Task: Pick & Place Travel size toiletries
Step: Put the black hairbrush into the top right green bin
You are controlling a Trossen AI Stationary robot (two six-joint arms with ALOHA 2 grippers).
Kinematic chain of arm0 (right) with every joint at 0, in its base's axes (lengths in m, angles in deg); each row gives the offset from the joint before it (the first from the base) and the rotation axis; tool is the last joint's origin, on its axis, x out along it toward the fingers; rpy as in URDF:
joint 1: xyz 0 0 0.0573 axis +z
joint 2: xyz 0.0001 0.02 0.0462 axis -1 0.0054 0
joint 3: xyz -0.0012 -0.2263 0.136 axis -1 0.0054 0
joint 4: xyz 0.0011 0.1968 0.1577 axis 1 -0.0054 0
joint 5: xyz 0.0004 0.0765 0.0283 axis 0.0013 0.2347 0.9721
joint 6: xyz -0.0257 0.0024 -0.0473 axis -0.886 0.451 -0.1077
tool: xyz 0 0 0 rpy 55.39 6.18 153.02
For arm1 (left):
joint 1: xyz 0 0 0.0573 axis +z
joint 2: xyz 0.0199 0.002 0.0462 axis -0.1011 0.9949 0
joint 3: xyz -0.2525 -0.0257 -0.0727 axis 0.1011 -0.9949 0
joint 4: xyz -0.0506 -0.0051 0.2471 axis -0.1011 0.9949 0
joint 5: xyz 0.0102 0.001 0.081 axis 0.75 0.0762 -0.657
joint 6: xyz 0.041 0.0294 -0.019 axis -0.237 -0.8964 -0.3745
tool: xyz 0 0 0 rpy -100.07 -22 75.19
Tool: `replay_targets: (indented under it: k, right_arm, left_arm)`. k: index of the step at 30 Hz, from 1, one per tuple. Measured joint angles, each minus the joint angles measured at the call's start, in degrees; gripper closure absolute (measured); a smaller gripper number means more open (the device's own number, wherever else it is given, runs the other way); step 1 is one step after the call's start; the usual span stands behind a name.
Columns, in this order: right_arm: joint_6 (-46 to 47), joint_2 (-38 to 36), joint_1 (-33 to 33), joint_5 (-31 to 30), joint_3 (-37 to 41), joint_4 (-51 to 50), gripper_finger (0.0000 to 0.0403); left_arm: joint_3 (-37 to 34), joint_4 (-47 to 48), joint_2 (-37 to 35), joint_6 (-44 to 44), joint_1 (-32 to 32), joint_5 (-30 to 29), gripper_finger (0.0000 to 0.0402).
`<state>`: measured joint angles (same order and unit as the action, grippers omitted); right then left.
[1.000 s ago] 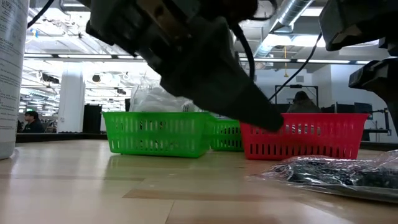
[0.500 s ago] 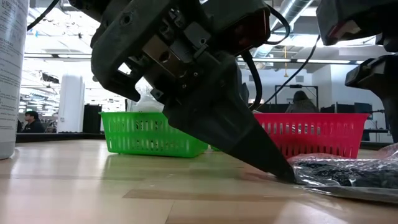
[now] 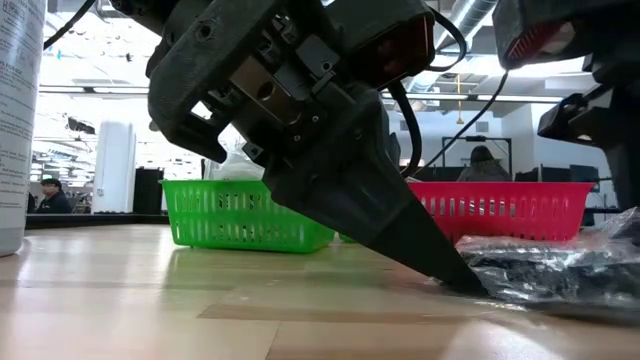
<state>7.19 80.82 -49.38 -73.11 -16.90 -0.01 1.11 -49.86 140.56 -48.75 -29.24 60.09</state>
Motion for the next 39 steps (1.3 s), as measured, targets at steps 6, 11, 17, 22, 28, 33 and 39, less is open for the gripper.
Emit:
replay_targets:
  k: [6, 11, 17, 22, 28, 33, 39]
  right_arm:
    - [-0.7, 0.0, 0.0, 0.0, 0.0, 0.0, 0.0392]
    - [-1.2, 0.0, 0.0, 0.8, -0.7, -1.6, 0.04]
    - [-2.4, 0.0, 0.2, 1.0, -3.7, -5.6, 0.0402]
    - [-2.9, -0.2, 0.5, 0.9, -6.0, -10.0, 0.0402]
    - [-3.1, -0.2, 0.9, -1.0, -11.1, -19.2, 0.0403]
    - [-4.2, -0.2, 1.0, -3.0, -16.1, -27.8, 0.0403]
    - [-4.1, -0.2, 0.8, -7.9, -23.3, -42.8, 0.0403]
  left_arm:
    - [0.0, -0.1, 0.0, 0.0, 0.0, 0.0, 0.0364]
    - [0.0, -0.2, -0.1, 0.0, 0.0, 0.0, 0.0364]
    - [-0.1, -0.5, -2.0, 0.0, 0.4, -0.1, 0.0364]
    - [-0.1, -0.4, -5.5, -0.1, 0.4, -0.1, 0.0364]
    - [-0.1, -0.2, -11.0, -0.2, 0.4, -0.1, 0.0364]
    - [-0.1, 0.2, -14.6, -1.5, 0.4, -0.1, 0.0364]
    - [-0.1, 2.0, -16.6, -1.7, 0.3, -0.1, 0.0364]
